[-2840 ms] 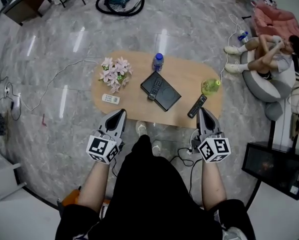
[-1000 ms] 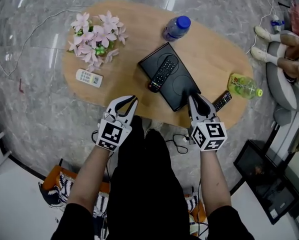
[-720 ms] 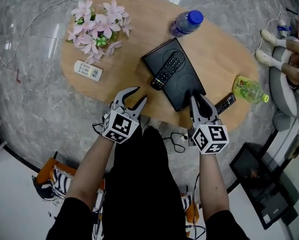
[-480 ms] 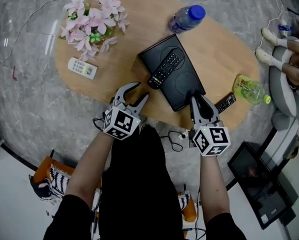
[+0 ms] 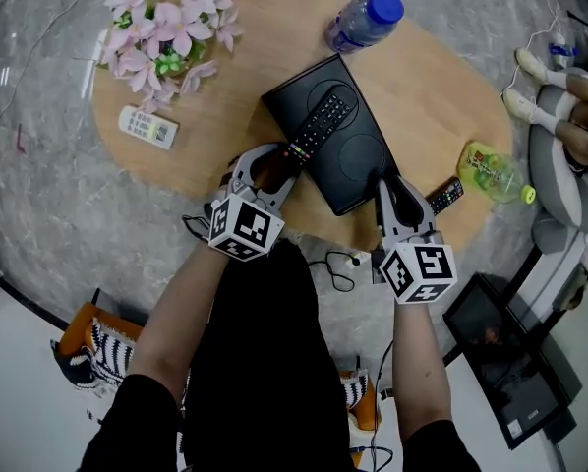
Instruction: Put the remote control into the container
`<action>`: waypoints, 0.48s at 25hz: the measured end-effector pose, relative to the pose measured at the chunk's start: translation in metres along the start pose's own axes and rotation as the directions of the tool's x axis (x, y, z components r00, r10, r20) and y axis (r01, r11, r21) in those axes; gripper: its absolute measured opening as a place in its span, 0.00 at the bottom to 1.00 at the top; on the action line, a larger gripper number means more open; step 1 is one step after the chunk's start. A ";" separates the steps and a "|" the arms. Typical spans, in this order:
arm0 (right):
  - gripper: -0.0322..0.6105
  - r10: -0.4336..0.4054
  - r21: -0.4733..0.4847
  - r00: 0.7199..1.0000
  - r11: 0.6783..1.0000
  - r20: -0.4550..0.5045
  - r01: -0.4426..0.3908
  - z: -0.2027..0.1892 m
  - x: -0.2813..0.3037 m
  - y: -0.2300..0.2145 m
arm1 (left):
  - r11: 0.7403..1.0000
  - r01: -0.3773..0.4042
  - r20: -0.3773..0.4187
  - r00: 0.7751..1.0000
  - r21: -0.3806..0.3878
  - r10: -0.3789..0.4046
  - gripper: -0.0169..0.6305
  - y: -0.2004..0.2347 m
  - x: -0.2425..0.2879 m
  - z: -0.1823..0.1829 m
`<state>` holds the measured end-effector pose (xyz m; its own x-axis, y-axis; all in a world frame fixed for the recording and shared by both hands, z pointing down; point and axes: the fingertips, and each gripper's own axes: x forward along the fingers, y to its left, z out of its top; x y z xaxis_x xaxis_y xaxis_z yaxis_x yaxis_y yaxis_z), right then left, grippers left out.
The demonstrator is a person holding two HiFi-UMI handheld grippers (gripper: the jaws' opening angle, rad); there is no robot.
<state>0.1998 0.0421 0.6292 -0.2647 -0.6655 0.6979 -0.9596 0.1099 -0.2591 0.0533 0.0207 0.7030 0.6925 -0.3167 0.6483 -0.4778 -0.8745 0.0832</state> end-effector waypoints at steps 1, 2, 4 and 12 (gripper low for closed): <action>0.15 0.006 -0.011 1.000 1.000 -0.003 -0.006 0.001 0.001 0.001 | 1.000 0.001 0.000 1.000 0.009 -0.001 0.27 0.000 0.001 0.000; 0.15 0.017 -0.024 1.000 1.000 -0.008 -0.017 0.003 0.004 0.002 | 1.000 0.001 0.002 1.000 0.016 -0.001 0.27 -0.001 0.002 0.000; 0.15 0.047 -0.055 0.999 0.997 -0.025 -0.048 0.005 0.010 0.009 | 1.000 0.000 0.005 1.000 0.023 0.000 0.27 -0.001 0.004 0.000; 0.15 0.033 -0.183 0.987 0.981 -0.154 -0.062 -0.010 0.033 0.025 | 0.998 0.003 0.016 1.000 0.069 -0.004 0.27 -0.004 0.008 0.005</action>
<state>0.1663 0.0303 0.6523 -0.3081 -0.5396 0.7835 -0.9427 0.2838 -0.1753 0.0630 0.0201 0.7038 0.7030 -0.3185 0.6358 -0.4370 -0.8989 0.0330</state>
